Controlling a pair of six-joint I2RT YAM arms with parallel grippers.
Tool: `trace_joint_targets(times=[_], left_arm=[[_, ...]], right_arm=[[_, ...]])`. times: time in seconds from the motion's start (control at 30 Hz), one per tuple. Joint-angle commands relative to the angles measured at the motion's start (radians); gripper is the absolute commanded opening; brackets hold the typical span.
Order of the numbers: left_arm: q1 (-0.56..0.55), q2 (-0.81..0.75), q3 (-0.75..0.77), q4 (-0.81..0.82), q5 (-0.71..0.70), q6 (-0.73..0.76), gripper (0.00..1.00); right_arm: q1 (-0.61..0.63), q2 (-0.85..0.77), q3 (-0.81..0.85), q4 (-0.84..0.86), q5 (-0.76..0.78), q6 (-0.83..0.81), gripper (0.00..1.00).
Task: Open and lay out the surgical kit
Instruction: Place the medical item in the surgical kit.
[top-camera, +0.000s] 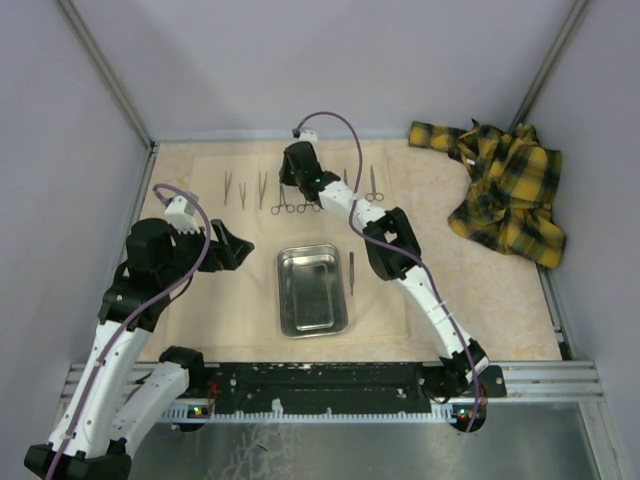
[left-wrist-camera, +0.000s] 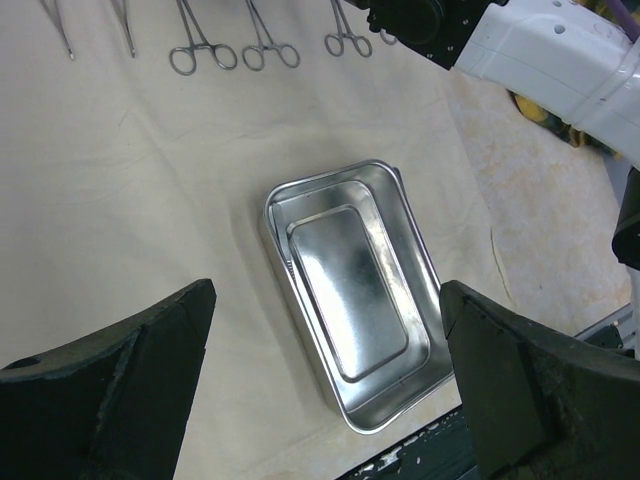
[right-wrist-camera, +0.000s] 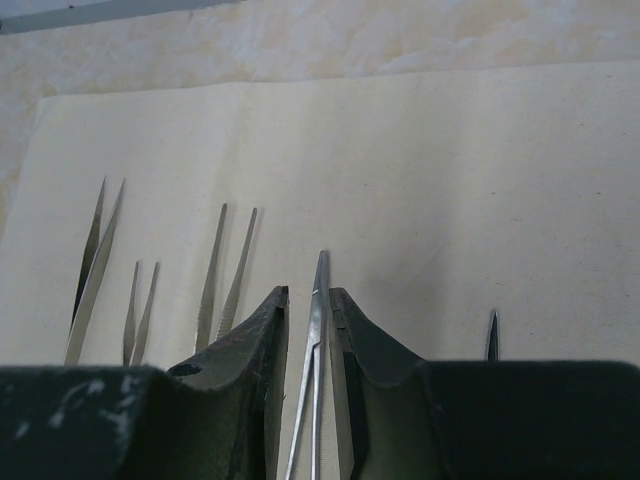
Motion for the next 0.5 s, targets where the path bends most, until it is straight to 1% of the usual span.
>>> trace_joint_targets(times=[0.0,0.1,0.2,0.3,0.47], left_arm=[[-0.001,-0.005,0.003,0.023,-0.015,0.021,0.99],[0.0,-0.007,0.015,0.018,-0.014,0.022,0.99],[-0.001,-0.013,0.032,0.007,-0.017,0.026,0.99],[0.001,-0.017,0.053,-0.015,-0.023,0.032,0.99],[0.0,-0.026,0.089,-0.061,-0.019,0.038,0.99]], right_arm=[[-0.008,-0.064,0.006,0.036,-0.007,-0.003,0.23],[-0.009,-0.158,-0.072,0.03,-0.014,-0.028,0.23],[-0.009,-0.286,-0.199,0.037,-0.02,-0.06,0.23],[-0.009,-0.437,-0.357,0.037,-0.019,-0.078,0.23],[-0.003,-0.731,-0.671,0.017,-0.041,-0.076,0.25]])
